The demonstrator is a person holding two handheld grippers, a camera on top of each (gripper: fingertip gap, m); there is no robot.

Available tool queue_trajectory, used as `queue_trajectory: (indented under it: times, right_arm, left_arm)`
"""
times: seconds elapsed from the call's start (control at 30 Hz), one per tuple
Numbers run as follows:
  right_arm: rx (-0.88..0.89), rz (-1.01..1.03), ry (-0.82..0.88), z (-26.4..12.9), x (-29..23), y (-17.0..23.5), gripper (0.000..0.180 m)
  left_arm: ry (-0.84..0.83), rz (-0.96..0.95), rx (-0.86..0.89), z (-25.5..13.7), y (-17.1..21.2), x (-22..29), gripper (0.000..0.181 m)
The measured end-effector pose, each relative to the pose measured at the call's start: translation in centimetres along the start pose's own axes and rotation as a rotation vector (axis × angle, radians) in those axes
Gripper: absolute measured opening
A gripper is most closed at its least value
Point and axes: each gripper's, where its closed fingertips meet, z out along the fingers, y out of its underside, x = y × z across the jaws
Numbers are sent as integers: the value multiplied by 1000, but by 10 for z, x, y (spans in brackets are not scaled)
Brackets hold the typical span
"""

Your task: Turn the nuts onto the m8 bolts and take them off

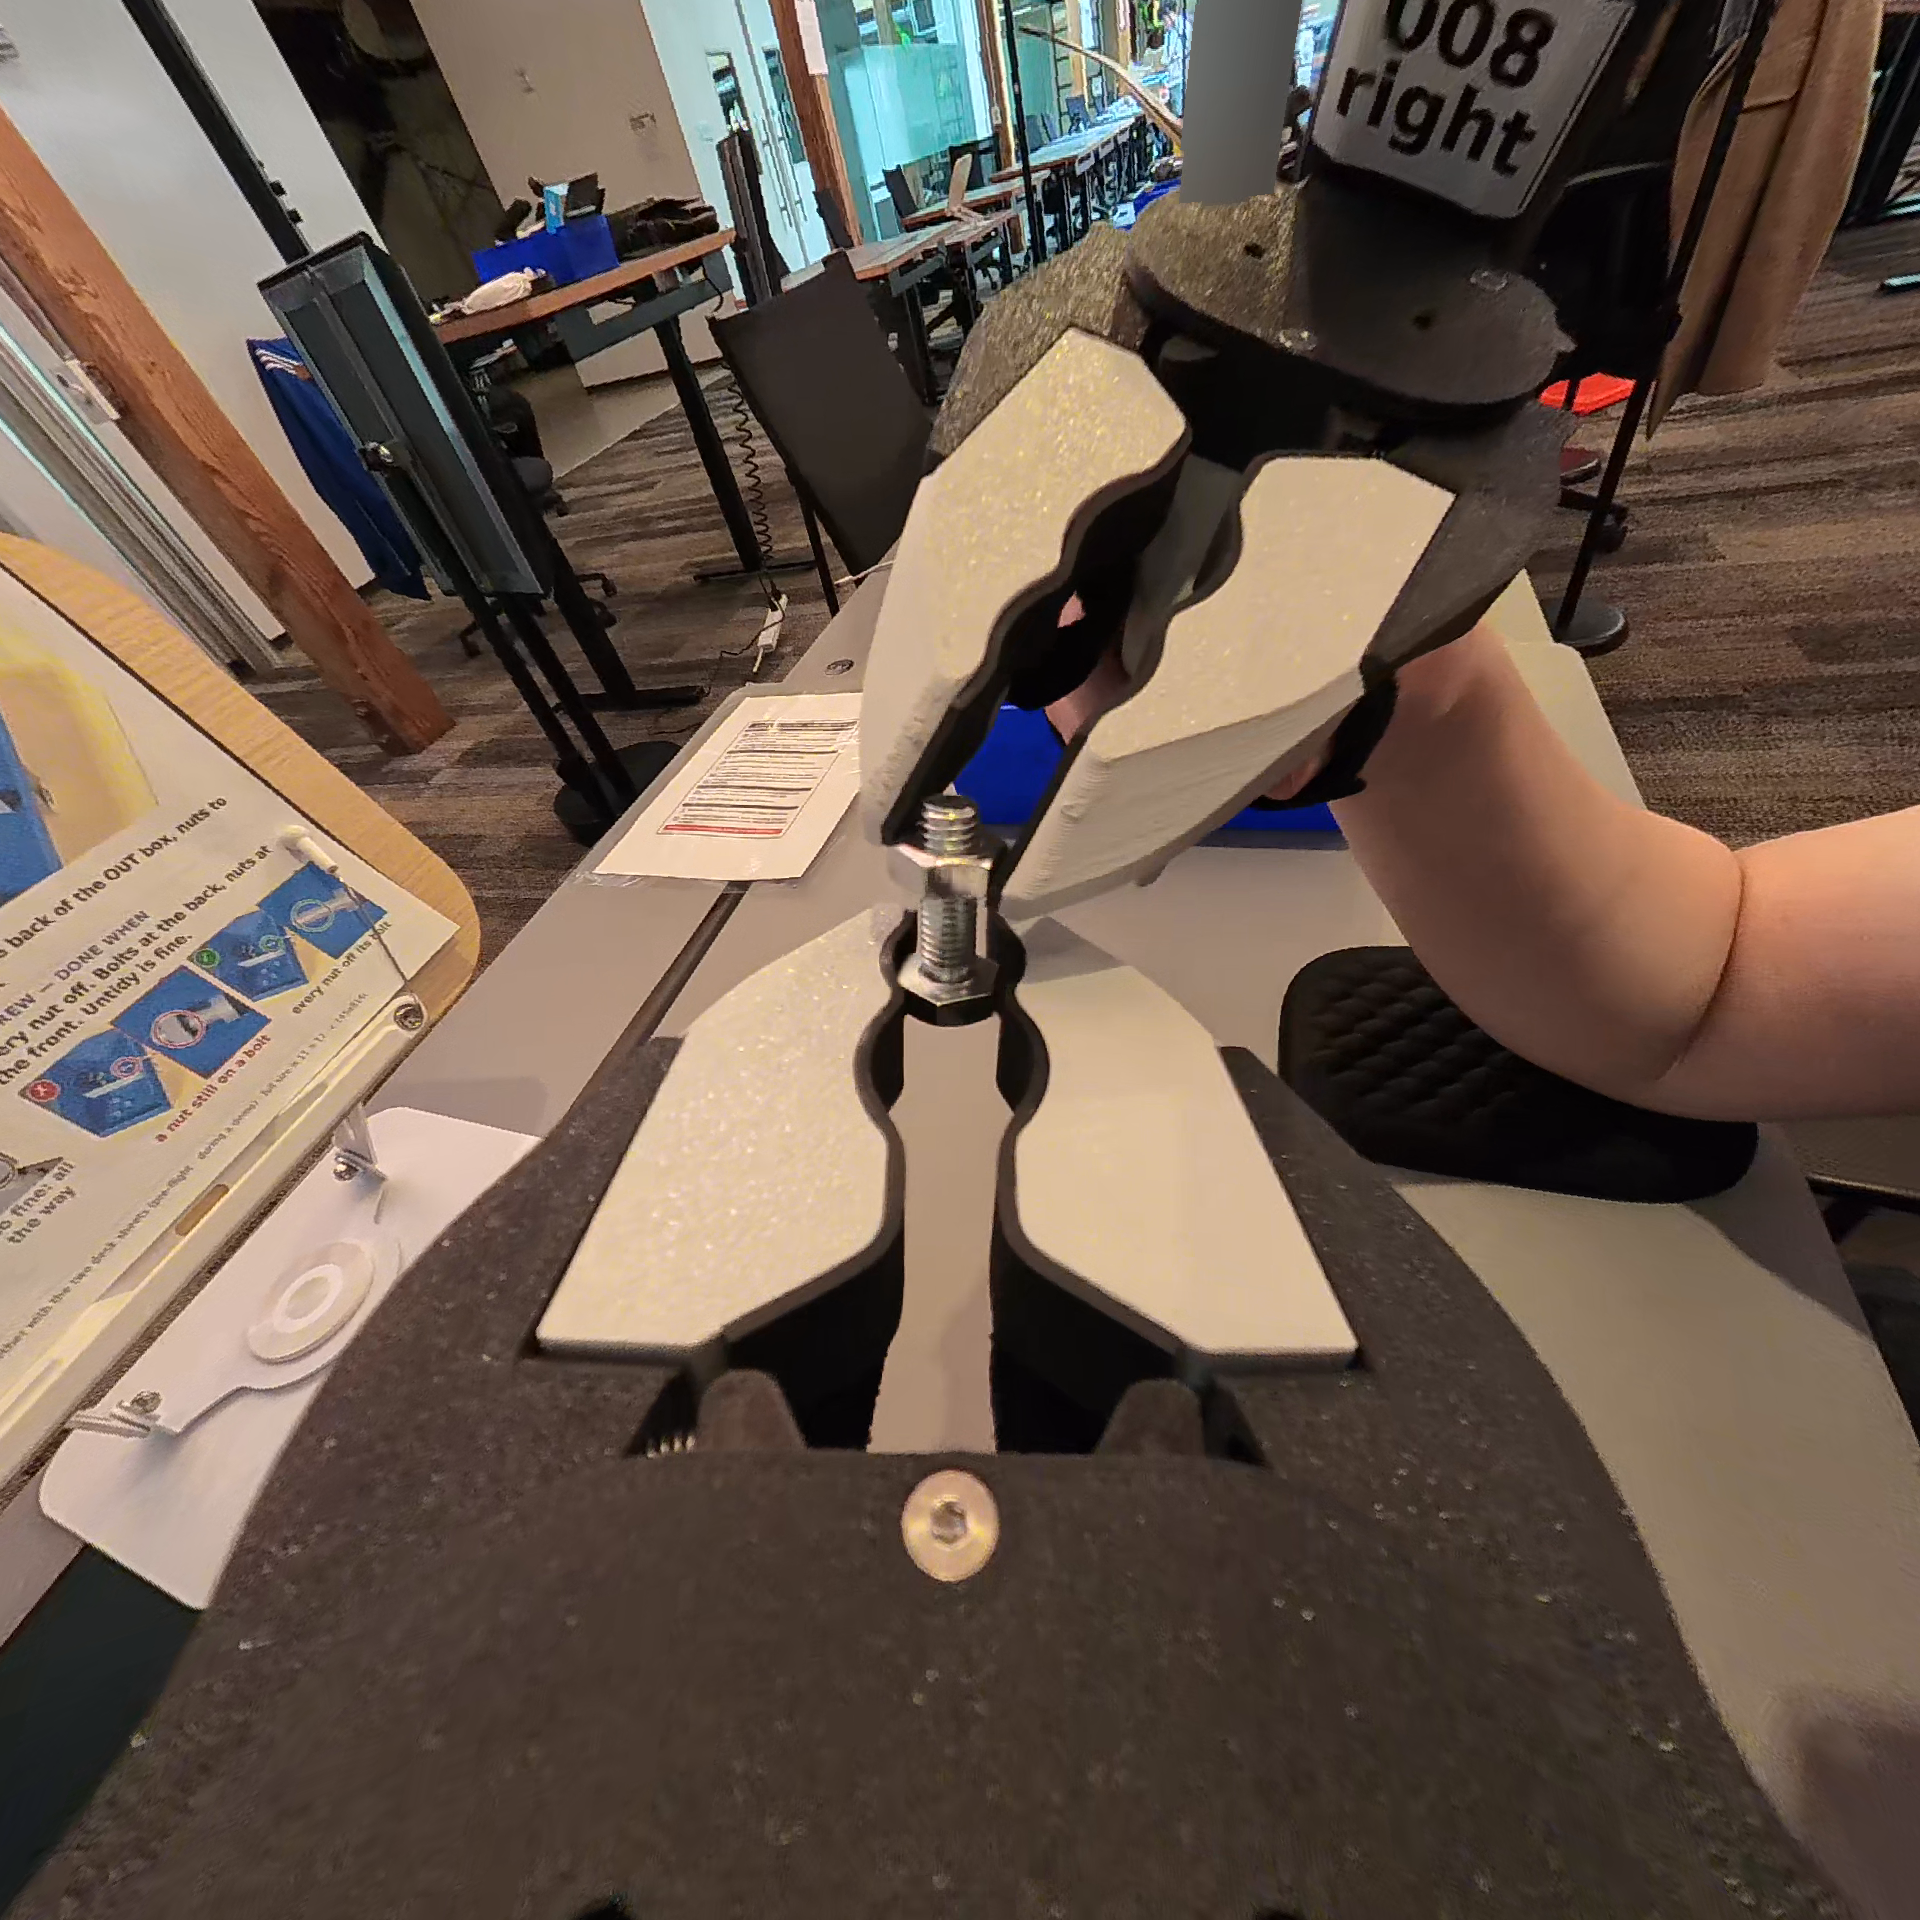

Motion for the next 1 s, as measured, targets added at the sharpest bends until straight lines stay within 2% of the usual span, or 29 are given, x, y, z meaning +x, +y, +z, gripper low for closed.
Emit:
queue_trajectory:
  times: [0.33,0.47,0.63,0.77,0.93,1.0]
  right_arm:
    - [20,3,21,-3,3,-3,14]
    - [68,59,102,-8,14,-11,31]
    - [55,221,91,-4,14,-9,27]
    - [61,329,170,-5,21,-10,24]
    - [35,367,218,3,23,-3,25]
    - [62,379,215,4,24,-4,18]
  left_arm:
    - [-46,28,18,1,-3,-4,10]
    - [-109,12,54,-1,-10,-13,10]
    - [-199,16,86,-3,-15,-22,10]
    - [-305,50,69,-3,-14,-32,10]
    - [-394,70,63,-2,-14,-38,10]
    - [-413,84,62,-2,-14,-38,10]
